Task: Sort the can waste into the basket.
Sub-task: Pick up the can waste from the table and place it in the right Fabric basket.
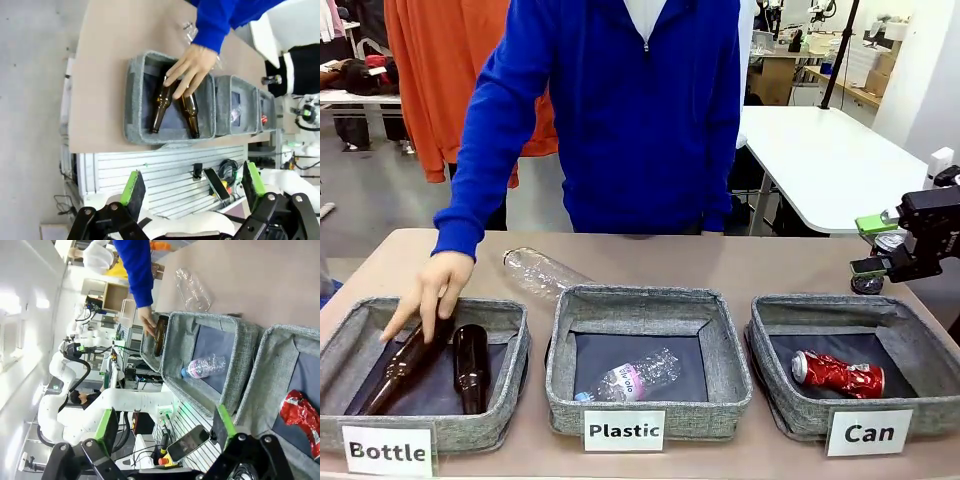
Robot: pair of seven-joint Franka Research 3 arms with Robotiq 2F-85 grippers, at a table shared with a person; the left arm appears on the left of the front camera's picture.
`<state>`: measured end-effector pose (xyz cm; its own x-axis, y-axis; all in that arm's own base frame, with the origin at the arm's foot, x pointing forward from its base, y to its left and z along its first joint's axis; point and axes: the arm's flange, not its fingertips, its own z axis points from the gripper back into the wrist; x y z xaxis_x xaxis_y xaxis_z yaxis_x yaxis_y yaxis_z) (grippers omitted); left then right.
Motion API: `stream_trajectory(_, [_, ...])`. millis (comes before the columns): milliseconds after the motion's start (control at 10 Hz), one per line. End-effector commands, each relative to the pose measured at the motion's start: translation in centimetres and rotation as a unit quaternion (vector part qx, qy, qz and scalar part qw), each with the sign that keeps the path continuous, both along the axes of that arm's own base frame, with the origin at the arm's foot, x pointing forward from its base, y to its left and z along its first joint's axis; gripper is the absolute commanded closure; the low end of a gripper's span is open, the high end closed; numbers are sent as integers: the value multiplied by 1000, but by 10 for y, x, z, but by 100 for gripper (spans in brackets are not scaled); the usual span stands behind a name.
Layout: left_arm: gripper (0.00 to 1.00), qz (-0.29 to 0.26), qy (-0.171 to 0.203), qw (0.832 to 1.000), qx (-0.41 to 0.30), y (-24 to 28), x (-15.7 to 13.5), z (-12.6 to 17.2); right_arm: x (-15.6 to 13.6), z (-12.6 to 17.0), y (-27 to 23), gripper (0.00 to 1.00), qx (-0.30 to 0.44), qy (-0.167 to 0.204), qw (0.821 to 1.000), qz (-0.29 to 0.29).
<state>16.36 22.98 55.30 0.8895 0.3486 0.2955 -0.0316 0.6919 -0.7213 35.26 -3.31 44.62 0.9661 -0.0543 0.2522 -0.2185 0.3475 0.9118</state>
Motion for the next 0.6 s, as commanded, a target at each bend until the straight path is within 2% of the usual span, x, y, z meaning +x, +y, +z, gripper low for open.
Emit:
stream_trajectory(0, [0, -15, 5, 1000, 4, -18, 15, -13, -3, 0, 1, 0, -5, -1, 1000, 3])
stream_trajectory(200, [0, -38, 17, 999, 7, -23, 31, -15, -3, 0, 1, 0, -5, -1, 1000, 3])
stream_trajectory(500, [0, -90, 33, 995, 11, -38, 76, -17, -3, 0, 1, 0, -5, -1, 1000, 3])
